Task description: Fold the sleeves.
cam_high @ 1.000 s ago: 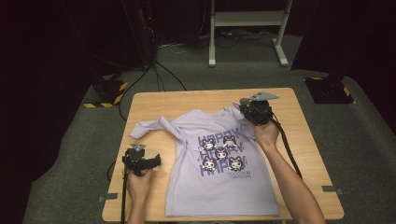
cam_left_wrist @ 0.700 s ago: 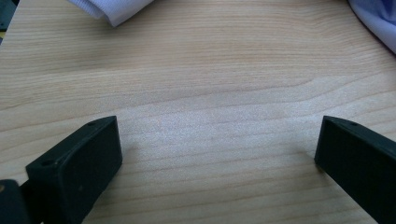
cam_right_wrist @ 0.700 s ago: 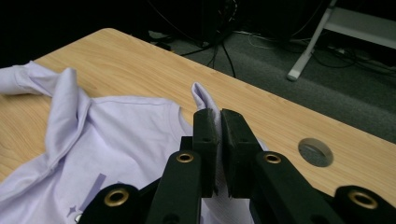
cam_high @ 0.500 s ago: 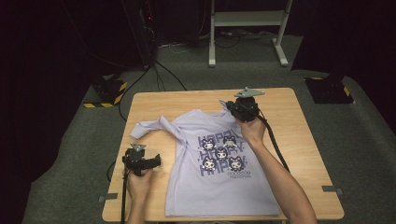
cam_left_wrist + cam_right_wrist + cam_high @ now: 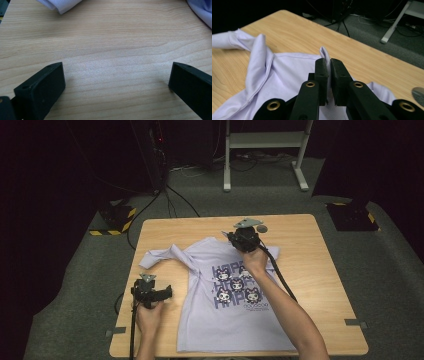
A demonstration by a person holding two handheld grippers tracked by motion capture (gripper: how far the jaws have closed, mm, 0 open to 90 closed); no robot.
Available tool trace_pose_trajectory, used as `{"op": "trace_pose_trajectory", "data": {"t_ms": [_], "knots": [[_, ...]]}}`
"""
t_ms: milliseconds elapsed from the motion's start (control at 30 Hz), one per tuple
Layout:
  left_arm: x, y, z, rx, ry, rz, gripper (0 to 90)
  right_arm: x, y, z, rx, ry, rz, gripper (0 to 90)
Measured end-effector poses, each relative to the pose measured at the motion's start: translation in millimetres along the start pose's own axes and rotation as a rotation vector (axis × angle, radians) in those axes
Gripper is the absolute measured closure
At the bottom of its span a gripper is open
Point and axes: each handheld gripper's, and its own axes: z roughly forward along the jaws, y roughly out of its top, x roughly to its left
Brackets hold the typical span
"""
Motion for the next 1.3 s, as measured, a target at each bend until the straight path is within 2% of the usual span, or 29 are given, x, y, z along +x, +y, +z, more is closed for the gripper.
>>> {"op": "trace_pose_trajectory", "data": {"t_ms": [233, 300, 467, 567, 667, 733, 933, 1167, 1300], "knots": [[0.0, 0.0, 0.0, 0.0, 0.0, 0.0, 0.8, 9.8, -12.7, 32.7, 0.029, 0.006, -0.013, 83.0], [0.0, 0.0, 0.0, 0.0, 0.0, 0.0, 0.8, 10.9, -16.5, 43.0, 0.05, 0.01, -0.003, 82.5], [0.0, 0.0, 0.0, 0.0, 0.0, 0.0, 0.8, 14.9, -24.0, 59.3, 0.078, 0.014, -0.018, 80.5], [0.0, 0.0, 0.0, 0.0, 0.0, 0.0, 0.8, 15.9, -28.3, 67.2, 0.099, 0.014, -0.013, 74.7], [0.0, 0.0, 0.0, 0.0, 0.0, 0.0, 0.8, 14.1, -30.8, 69.6, 0.112, 0.019, -0.002, 63.0], [0.0, 0.0, 0.0, 0.0, 0.0, 0.0, 0.8, 11.2, -31.9, 66.1, 0.11, 0.014, 0.005, 60.1], [0.0, 0.0, 0.0, 0.0, 0.0, 0.0, 0.8, -3.4, -33.8, 49.2, 0.098, 0.035, 0.055, 40.9], [0.0, 0.0, 0.0, 0.0, 0.001, 0.0, 0.9, -22.1, -34.4, 17.0, 0.057, 0.038, 0.096, 26.0], [0.0, 0.0, 0.0, 0.0, 0.001, 0.0, 0.9, -31.6, -35.5, -4.8, 0.026, 0.011, 0.105, 22.5]]}}
